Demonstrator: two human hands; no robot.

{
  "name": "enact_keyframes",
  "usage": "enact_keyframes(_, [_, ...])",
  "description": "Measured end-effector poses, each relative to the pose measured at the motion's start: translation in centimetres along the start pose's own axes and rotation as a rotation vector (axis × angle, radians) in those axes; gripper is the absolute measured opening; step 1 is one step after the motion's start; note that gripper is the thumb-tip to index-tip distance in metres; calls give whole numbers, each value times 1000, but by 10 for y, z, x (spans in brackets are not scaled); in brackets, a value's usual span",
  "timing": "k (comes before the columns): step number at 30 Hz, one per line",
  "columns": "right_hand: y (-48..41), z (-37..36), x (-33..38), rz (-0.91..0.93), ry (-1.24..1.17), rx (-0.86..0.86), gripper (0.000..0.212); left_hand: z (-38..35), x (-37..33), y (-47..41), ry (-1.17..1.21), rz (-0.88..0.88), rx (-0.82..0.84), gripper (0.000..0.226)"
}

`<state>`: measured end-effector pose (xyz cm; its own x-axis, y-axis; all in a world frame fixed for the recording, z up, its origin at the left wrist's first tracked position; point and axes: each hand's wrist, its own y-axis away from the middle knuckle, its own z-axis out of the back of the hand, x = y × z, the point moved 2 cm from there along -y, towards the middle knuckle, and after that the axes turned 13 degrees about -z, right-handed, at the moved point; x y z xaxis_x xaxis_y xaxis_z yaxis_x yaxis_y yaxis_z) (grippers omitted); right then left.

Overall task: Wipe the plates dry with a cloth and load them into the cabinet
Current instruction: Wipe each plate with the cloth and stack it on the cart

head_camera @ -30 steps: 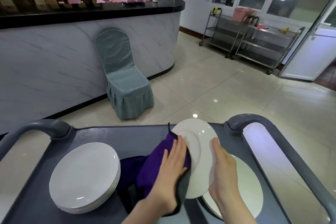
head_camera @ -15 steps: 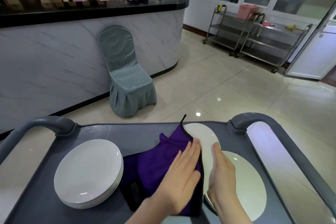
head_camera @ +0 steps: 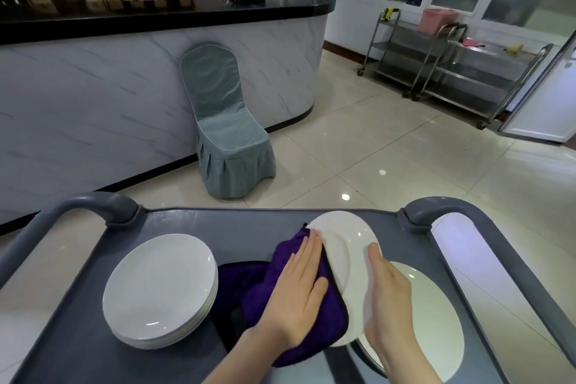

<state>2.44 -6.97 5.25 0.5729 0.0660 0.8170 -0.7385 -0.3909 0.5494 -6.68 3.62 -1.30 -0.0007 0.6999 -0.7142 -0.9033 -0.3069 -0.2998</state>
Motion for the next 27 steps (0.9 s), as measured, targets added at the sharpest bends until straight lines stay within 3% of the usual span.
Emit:
enact_keyframes(5, [-6, -5, 7, 241, 263, -48, 41, 8, 39, 56, 43, 81, 68, 47])
enact_keyframes(7, [-5, -15, 0, 385, 432, 0, 44, 25, 42, 59, 189, 224, -139, 33])
enact_keyframes(10, [4, -37, -14, 639, 731, 158, 36, 62, 37, 49, 642, 480, -489, 24])
enact_keyframes(13, [19, -60, -33, 988, 1060, 230, 22, 97, 32, 47, 916, 577, -612, 24])
enact_keyframes(16, [27, -83, -62, 1282, 1209, 280, 38, 120, 34, 60, 874, 685, -678, 24])
enact_keyframes(19, [27, -98, -87, 1231, 1262, 455, 52, 129, 45, 82, 835, 746, -766, 24])
enact_keyframes(23, [15, -115, -101, 889, 1429, 683, 61, 142, 66, 111, 843, 811, -830, 30])
enact_keyframes(25, [3, -117, -104, 766, 1318, 563, 61, 150, 80, 128, 849, 821, -859, 33])
enact_keyframes(27, [-8, -115, -104, 653, 1140, 300, 59, 159, 95, 143, 848, 821, -904, 34])
